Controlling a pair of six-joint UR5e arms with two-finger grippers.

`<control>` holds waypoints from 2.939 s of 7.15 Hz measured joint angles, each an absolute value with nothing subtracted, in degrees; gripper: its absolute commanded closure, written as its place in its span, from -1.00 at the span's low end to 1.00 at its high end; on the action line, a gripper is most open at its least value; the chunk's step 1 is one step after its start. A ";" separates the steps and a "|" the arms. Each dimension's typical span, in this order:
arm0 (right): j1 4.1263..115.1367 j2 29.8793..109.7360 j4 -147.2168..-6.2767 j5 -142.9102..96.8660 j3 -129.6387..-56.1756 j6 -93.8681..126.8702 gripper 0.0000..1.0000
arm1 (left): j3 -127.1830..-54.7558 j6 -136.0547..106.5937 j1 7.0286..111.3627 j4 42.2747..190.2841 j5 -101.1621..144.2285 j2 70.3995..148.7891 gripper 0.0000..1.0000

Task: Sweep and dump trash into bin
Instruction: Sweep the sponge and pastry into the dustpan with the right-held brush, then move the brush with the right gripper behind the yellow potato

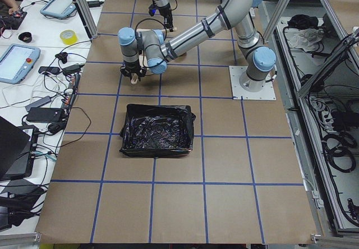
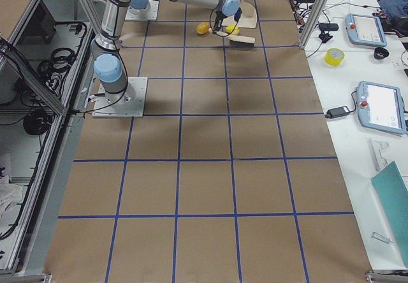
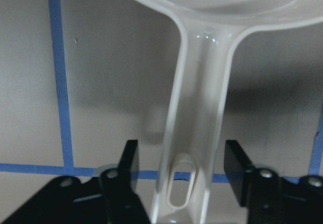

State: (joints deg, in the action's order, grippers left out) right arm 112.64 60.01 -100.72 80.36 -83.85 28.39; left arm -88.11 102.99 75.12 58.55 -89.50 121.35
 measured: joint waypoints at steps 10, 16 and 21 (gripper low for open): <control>117.88 51.56 -103.82 69.37 -70.36 34.91 1.00 | -89.73 102.83 76.73 58.63 -90.28 120.62 0.84; 118.21 52.39 -100.53 62.76 -64.55 37.80 1.00 | -90.23 102.91 76.73 58.61 -90.35 120.42 0.84; 109.55 64.09 -83.09 77.24 -69.27 28.53 1.00 | -90.29 102.92 76.73 58.57 -90.23 120.56 0.84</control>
